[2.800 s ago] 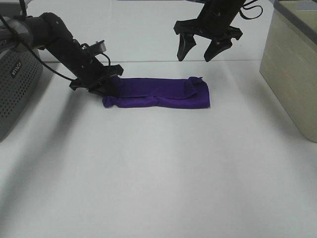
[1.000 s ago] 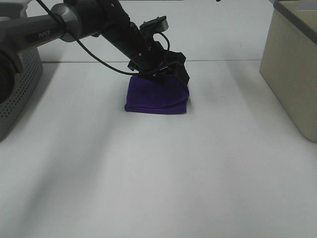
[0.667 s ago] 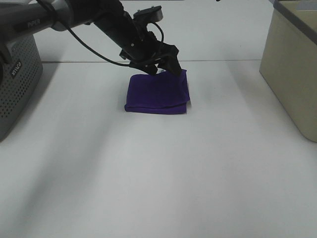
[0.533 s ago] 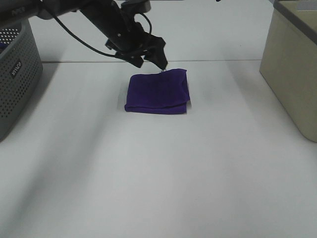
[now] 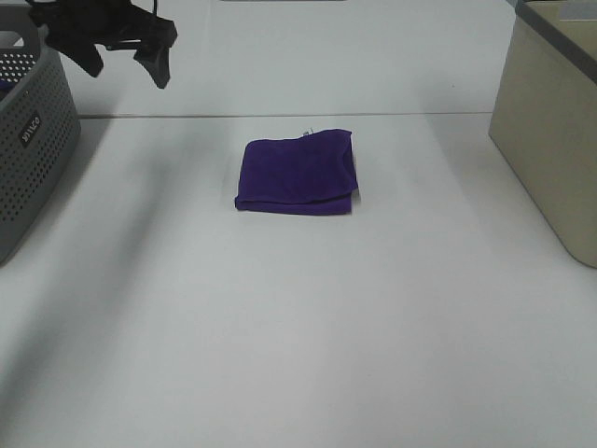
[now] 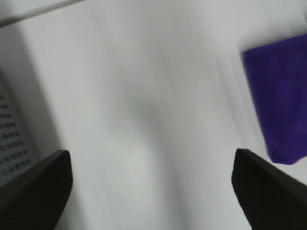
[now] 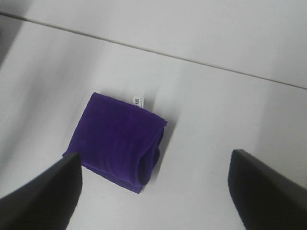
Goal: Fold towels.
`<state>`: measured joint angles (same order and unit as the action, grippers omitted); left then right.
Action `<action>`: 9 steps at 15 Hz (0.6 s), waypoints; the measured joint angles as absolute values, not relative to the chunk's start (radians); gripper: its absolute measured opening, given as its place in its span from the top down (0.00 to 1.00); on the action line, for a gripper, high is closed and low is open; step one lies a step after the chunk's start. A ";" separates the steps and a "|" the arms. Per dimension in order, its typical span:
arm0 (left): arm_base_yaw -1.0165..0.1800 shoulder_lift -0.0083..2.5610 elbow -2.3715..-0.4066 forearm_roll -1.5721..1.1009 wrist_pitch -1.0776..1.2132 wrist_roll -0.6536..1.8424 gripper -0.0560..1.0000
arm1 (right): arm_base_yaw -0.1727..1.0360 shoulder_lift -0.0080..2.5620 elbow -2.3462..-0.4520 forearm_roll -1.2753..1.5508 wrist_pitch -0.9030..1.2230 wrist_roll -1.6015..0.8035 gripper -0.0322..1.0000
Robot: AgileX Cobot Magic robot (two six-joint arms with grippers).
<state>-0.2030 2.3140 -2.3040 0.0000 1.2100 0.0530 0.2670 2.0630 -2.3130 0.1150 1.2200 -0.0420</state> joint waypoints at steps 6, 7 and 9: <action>-0.073 1.939 -2.018 0.014 1.211 0.027 0.14 | 0.267 1.577 -1.819 0.000 1.219 0.049 0.16; -0.041 1.772 -1.852 0.016 1.211 0.026 0.14 | 0.267 1.381 -1.658 0.008 1.219 0.066 0.16; -0.027 1.525 -1.624 0.018 1.208 0.025 0.14 | 0.267 1.149 -1.471 0.016 1.219 0.073 0.16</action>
<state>-0.0270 1.5250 -1.6240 0.0180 1.2080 0.0250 0.2670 1.1490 -1.4710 0.0160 1.2190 0.0730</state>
